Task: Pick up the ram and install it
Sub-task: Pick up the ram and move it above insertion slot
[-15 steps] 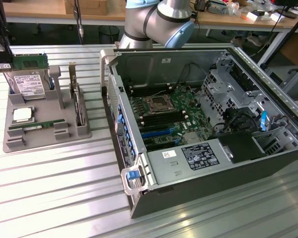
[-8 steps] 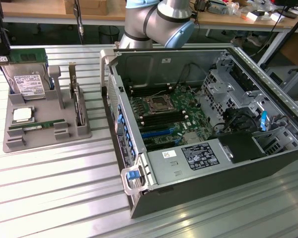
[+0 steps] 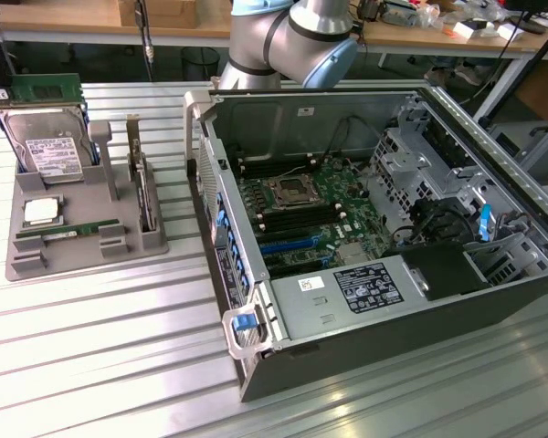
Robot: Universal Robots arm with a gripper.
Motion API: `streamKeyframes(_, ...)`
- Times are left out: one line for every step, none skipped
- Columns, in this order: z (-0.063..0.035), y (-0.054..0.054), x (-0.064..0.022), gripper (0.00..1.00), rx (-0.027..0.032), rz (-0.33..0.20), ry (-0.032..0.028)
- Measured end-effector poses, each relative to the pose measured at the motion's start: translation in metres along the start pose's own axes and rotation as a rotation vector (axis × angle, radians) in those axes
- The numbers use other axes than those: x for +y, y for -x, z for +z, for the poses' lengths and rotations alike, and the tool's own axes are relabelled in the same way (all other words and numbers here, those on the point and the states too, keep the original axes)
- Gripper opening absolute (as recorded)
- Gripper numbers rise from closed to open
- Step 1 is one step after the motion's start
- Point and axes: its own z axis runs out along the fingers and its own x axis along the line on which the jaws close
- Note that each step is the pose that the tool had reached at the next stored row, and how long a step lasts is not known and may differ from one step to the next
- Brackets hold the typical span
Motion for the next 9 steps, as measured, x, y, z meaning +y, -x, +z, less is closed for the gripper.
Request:
streamKeyframes(-0.0015, 0.0, 0.0, 0.12, -0.0001, 0.0, -0.0001)
streamKeyframes(-0.0025, 0.0, 0.0001, 0.12, -0.0001, 0.0, -0.0001)
streamKeyframes(-0.0044, 0.0, 0.0001, 0.12, -0.0001, 0.0, 0.0)
streamKeyframes(-0.0061, 0.0, 0.0002, 0.12, 0.0, 0.0, -0.0001)
streamKeyframes(-0.0076, 0.0, 0.0002, 0.12, -0.0001, 0.0, -0.0001)
streamKeyframes(-0.0088, 0.0, 0.0003, 0.12, -0.0001, 0.0, -0.0001)
streamKeyframes(-0.0101, 0.0, 0.0003, 0.12, -0.0001, 0.0, 0.0)
streamKeyframes(-0.0113, 0.0, 0.0003, 0.12, 0.0, 0.0, -0.0001)
streamKeyframes(-0.0126, 0.0, 0.0003, 0.12, 0.0, 0.0, 0.0)
